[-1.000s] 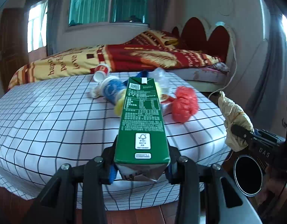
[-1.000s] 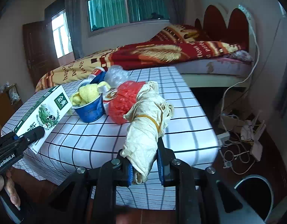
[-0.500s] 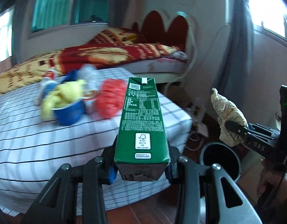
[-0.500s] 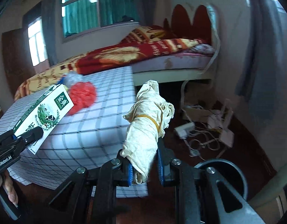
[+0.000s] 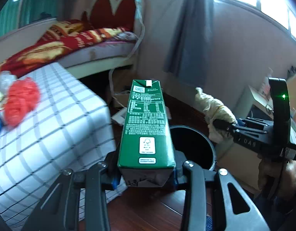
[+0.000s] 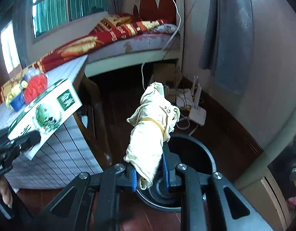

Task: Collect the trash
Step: 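Carry both items over the black bin and open both grippers to drop them, then move both open grippers back toward the grid-covered box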

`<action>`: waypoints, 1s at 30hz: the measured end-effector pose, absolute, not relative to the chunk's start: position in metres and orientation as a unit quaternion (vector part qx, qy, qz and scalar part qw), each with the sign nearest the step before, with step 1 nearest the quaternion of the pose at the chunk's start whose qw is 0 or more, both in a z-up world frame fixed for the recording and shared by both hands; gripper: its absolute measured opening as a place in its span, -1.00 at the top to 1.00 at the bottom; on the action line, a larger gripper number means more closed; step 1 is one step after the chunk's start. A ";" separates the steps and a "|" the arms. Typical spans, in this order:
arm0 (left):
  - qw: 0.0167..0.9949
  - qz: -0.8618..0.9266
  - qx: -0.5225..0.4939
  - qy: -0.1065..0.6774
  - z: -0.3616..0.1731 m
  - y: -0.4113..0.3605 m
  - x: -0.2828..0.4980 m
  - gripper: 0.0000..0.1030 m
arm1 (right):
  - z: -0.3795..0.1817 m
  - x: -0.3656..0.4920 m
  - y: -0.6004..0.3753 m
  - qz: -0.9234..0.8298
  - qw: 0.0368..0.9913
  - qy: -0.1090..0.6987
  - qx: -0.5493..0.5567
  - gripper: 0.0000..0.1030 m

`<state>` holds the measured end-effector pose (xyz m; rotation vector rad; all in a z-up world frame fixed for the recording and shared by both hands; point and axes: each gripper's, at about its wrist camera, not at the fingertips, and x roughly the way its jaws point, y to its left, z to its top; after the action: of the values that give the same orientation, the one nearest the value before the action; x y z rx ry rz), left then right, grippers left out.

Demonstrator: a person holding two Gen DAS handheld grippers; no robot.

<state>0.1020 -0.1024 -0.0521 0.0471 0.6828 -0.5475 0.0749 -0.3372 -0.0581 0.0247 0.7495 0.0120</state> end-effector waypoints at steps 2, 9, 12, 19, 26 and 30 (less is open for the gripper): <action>0.898 -0.279 0.028 0.340 -0.058 -0.116 0.102 0.21 | -0.067 0.073 -0.346 0.005 0.926 0.378 0.003 0.57; 0.865 -0.317 0.052 0.385 -0.089 -0.170 0.121 0.21 | -0.107 0.081 -0.383 0.015 0.907 0.420 -0.006 0.57; 0.851 -0.327 0.057 0.407 -0.103 -0.189 0.139 0.19 | -0.129 0.089 -0.396 0.025 0.899 0.438 0.001 0.57; 0.857 -0.269 0.073 0.434 -0.121 -0.192 0.156 -0.94 | -0.180 0.111 -0.436 -0.040 0.875 0.483 0.001 -0.72; 0.891 -0.205 0.055 0.401 -0.104 -0.156 0.134 -1.00 | -0.149 0.101 -0.438 -0.074 0.891 0.447 0.021 -1.00; 0.898 -0.188 0.046 0.395 -0.100 -0.144 0.126 -1.00 | -0.133 0.095 -0.423 -0.074 0.900 0.429 0.014 -1.00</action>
<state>0.1259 -0.1444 -0.1002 0.0954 0.8180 -0.3889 0.0955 -0.4227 -0.1327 0.0299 0.8872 -0.1524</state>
